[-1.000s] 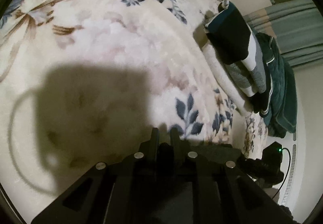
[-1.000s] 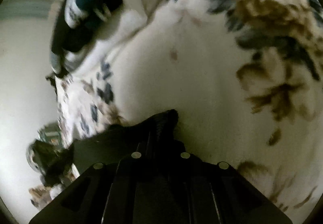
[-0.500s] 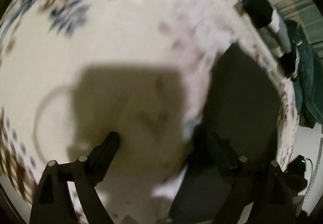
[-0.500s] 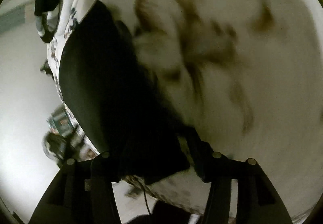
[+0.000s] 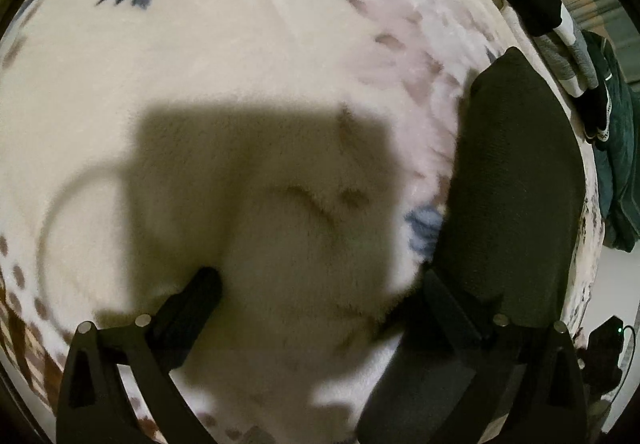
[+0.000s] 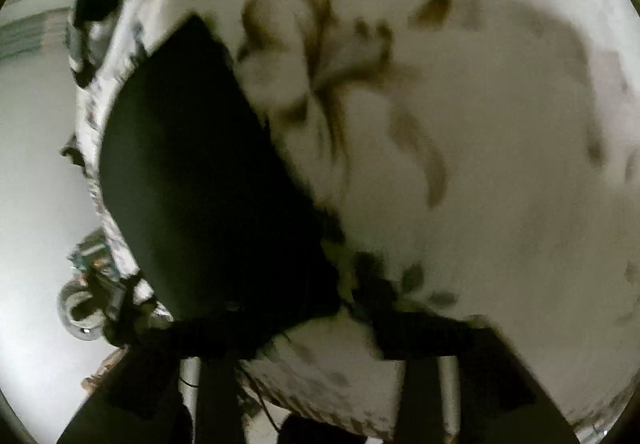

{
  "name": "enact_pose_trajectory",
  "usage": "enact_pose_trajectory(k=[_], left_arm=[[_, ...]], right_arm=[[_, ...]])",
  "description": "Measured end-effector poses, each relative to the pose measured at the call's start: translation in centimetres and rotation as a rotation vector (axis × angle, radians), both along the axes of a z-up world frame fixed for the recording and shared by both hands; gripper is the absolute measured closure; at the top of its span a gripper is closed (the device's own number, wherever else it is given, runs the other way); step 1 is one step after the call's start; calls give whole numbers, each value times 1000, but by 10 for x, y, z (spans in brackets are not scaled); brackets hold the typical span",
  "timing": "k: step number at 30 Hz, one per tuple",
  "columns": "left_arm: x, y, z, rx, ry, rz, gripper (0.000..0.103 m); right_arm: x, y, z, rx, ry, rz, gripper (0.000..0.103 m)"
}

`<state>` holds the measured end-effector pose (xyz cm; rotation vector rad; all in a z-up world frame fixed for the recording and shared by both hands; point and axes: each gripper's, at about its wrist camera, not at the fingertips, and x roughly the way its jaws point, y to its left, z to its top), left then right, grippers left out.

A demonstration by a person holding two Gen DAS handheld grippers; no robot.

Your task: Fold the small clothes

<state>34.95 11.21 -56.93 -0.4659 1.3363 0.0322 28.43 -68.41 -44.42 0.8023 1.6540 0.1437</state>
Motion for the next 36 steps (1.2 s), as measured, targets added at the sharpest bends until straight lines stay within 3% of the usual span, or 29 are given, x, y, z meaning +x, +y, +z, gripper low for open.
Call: enact_pose_trajectory(k=[2,6,9,13,15,17,19,21,28,33,36], left_arm=[[0,0,0,1,11,-5,0],[8,-4,7,-9,36,7,0],[17,-7,15,-83,-22,0,0],[29,-7,19,-161,-82,-19,0],[34,-6,25,-211,-116,-33,0],[36,-5,27,-311,-159,-50,0],[44,-8,24,-396,-165,-68,0],[51,-18,20,-430,-150,-94,0],[68,-63,27,-405,-161,-285,0],[72,-98,34,-258,-151,-392,0],[72,-103,33,-218,-148,-404,0]], right_arm=[[7,-10,1,65,-59,-32,39],[34,1,-27,242,-68,17,39],[56,18,-52,367,-68,62,37],[83,51,-62,531,-87,124,37],[93,77,-62,560,-85,193,37],[101,93,-65,557,-76,244,37],[107,111,-66,565,-66,279,37],[111,120,-66,574,-62,291,37],[112,130,-67,599,-64,277,37],[117,143,-69,590,-84,266,39],[114,142,-69,597,-85,227,41]])
